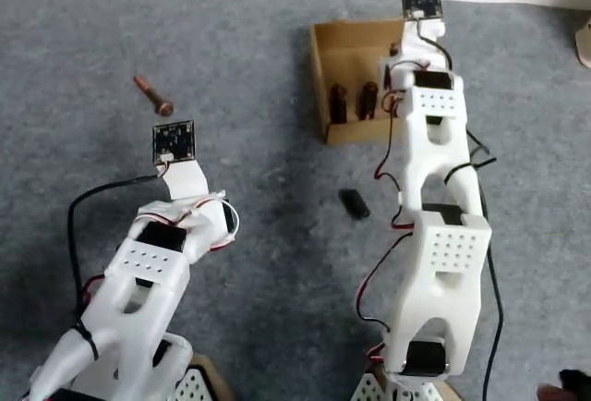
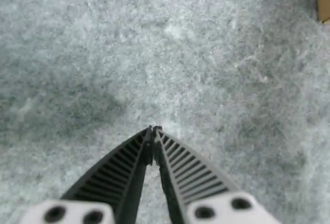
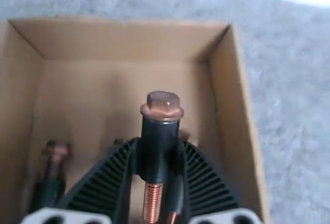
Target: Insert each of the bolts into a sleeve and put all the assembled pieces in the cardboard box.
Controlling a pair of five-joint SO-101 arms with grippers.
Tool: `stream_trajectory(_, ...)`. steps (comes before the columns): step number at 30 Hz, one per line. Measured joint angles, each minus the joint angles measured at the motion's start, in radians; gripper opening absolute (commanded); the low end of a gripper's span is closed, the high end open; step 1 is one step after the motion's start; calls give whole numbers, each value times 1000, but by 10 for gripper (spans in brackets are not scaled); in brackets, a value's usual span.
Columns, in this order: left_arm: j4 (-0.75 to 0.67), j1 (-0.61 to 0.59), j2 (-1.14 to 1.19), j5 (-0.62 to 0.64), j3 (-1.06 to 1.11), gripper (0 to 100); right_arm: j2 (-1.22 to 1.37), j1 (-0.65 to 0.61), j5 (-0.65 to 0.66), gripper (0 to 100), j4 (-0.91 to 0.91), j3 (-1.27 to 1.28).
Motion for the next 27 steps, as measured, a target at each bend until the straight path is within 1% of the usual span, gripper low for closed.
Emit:
stream_trajectory(7,-3,0,0,0,18,31,0,2,0,11,89,0)
stream_trajectory(9,-3,0,0,0,20,31,0,0,-2,59,103,0)
stream_trajectory(13,-5,0,0,0,20,31,0,0,-14,233,161,-9)
stream_trajectory(15,-6,0,0,0,20,31,-2,0,-40,272,195,-18)
stream_trajectory(19,-6,0,0,0,20,31,-2,3,-55,271,276,-69)
stream_trajectory(27,-6,0,0,0,20,31,-55,2,-58,271,563,-126)
